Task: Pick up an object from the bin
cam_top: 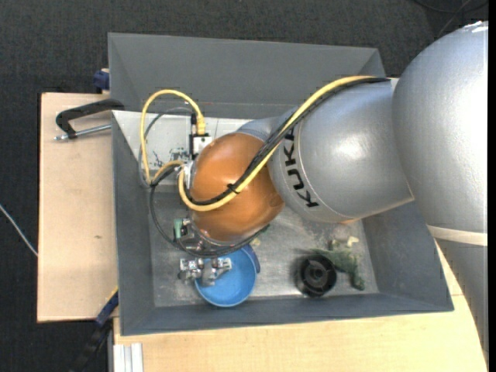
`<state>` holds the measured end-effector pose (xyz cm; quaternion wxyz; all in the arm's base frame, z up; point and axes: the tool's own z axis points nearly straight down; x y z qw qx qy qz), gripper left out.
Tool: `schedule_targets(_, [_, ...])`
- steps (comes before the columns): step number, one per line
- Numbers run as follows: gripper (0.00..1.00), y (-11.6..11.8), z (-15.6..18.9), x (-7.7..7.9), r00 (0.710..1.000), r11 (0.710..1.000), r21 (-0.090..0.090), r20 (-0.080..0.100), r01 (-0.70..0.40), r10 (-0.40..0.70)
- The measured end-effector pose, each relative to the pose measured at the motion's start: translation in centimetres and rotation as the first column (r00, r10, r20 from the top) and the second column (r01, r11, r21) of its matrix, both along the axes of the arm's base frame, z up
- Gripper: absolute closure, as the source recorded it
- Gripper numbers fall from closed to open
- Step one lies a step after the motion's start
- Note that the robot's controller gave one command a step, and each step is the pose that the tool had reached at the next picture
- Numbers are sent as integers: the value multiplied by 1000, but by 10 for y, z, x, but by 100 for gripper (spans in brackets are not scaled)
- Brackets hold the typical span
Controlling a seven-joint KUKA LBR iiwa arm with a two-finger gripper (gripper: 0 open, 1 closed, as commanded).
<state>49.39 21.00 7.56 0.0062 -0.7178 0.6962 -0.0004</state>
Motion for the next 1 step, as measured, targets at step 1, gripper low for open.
schedule_targets(1, [100,2,20,2,1000,1000,-3,-3,3,-3])
